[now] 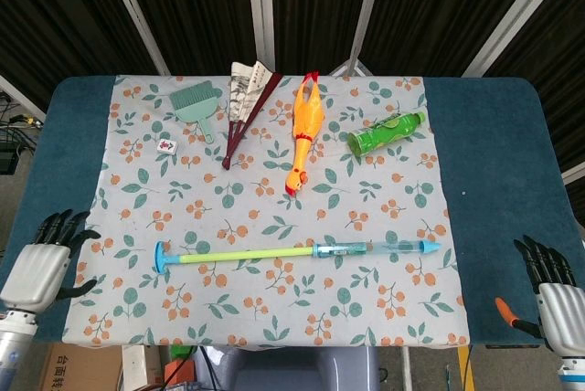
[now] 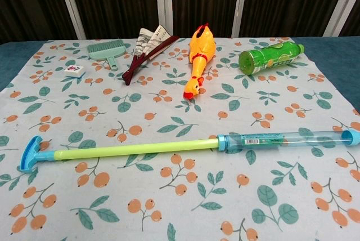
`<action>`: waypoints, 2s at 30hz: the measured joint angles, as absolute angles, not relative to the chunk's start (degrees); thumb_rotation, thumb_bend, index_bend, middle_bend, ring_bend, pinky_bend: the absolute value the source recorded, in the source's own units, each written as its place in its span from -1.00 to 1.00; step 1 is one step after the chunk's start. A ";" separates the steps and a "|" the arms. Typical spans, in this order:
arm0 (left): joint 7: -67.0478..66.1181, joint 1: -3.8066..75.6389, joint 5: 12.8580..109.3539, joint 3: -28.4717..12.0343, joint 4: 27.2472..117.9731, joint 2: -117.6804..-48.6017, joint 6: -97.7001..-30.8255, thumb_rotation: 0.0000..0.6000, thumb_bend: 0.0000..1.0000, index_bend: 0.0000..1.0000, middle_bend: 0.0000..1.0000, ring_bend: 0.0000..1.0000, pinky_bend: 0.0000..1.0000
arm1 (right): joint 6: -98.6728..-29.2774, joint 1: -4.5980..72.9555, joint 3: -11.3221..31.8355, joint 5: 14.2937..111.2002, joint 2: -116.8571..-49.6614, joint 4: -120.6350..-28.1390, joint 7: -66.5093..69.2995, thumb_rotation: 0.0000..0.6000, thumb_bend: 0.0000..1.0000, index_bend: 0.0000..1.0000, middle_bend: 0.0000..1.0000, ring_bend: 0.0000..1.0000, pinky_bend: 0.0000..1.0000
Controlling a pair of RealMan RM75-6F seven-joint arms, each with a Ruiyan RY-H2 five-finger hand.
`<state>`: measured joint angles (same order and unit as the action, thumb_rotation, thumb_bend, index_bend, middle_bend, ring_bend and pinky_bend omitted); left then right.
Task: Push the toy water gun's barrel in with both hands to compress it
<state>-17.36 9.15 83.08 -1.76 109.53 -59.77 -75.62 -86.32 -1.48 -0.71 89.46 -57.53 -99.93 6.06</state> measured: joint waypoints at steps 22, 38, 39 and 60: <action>-54.76 22.73 55.93 -6.05 116.02 -82.52 -74.02 1.00 -0.28 -0.14 -0.73 -1.00 -0.95 | -85.44 -1.15 -0.93 89.25 -57.12 -100.08 6.88 1.00 -0.37 -1.00 -1.00 -1.00 -1.00; -59.12 26.50 48.44 -5.79 108.12 -90.94 -77.94 1.00 -0.18 -0.12 -0.73 -1.00 -0.95 | -84.98 -0.95 -1.14 89.30 -56.86 -100.12 7.65 1.00 -0.37 -1.00 -1.00 -1.00 -1.00; -59.06 26.60 48.15 -5.74 107.62 -91.20 -78.01 1.00 -0.17 -0.12 -0.73 -1.00 -0.95 | -84.97 -0.94 -1.14 89.31 -56.86 -100.12 7.65 1.00 -0.37 -1.00 -1.00 -1.00 -1.00; -58.66 28.91 44.81 -4.77 102.45 -95.08 -78.91 1.00 -0.12 -0.07 -0.72 -1.00 -0.95 | -84.61 -0.81 -1.27 89.13 -56.68 -100.23 7.93 1.00 -0.37 -1.00 -1.00 -1.00 -1.00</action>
